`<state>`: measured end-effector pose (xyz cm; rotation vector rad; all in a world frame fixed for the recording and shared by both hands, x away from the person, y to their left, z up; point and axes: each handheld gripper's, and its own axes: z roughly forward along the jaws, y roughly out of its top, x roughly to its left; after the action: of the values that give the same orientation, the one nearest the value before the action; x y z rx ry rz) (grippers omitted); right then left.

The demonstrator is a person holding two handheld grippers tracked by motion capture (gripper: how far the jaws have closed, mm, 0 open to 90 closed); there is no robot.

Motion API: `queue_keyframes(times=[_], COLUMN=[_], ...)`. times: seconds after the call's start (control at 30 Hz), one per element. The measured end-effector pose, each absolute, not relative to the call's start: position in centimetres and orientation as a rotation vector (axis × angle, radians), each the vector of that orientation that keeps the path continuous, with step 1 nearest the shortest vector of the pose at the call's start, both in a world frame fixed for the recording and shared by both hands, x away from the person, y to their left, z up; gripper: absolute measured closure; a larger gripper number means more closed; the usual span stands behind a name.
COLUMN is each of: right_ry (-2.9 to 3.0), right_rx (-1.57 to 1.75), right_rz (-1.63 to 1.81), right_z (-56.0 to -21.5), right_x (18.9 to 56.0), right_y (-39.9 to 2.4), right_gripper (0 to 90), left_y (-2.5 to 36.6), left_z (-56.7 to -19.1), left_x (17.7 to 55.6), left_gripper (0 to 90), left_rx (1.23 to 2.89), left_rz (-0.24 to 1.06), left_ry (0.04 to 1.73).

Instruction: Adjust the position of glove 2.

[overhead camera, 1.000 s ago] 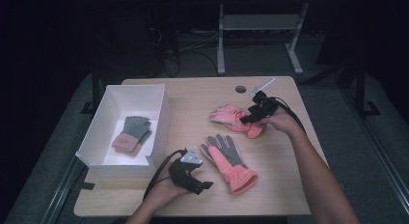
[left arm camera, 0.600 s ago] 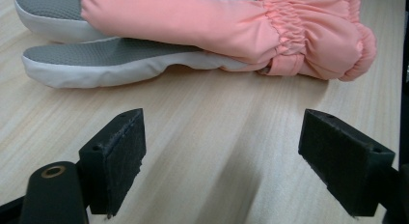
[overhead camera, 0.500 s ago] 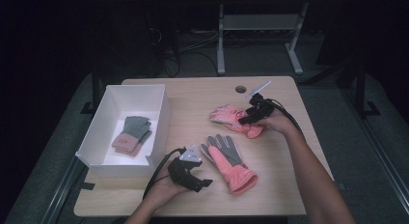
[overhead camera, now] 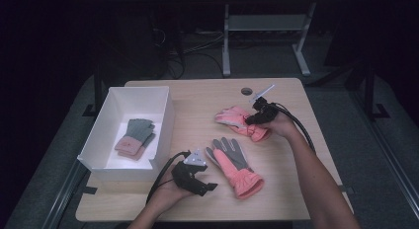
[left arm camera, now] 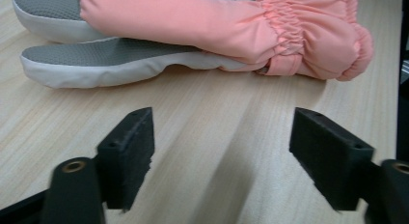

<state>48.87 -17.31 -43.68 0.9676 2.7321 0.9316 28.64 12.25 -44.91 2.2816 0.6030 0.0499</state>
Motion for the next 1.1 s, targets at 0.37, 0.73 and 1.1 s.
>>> queue_keyframes(times=[0.37, 0.73, 1.1], right_ry=[2.667, 2.618, 2.606], right_rx=[0.969, 0.994, 1.062], right_rz=[0.98, 1.011, 1.028], right_z=[-40.6, -37.6, -37.4], right_x=[47.4, 45.5, 43.8], right_y=[-18.0, -20.5, -22.7], right_gripper=[89.2, 89.1, 89.1], left_y=[10.1, 4.5, 4.4], left_z=[-43.5, -44.8, -44.5], left_x=[28.6, 27.6, 27.9], left_gripper=[89.8, 89.7, 86.5], left_rx=[2.293, 2.372, 2.361], left_rz=[-0.006, -0.043, -0.006], left_ry=[0.52, 0.393, 0.413])
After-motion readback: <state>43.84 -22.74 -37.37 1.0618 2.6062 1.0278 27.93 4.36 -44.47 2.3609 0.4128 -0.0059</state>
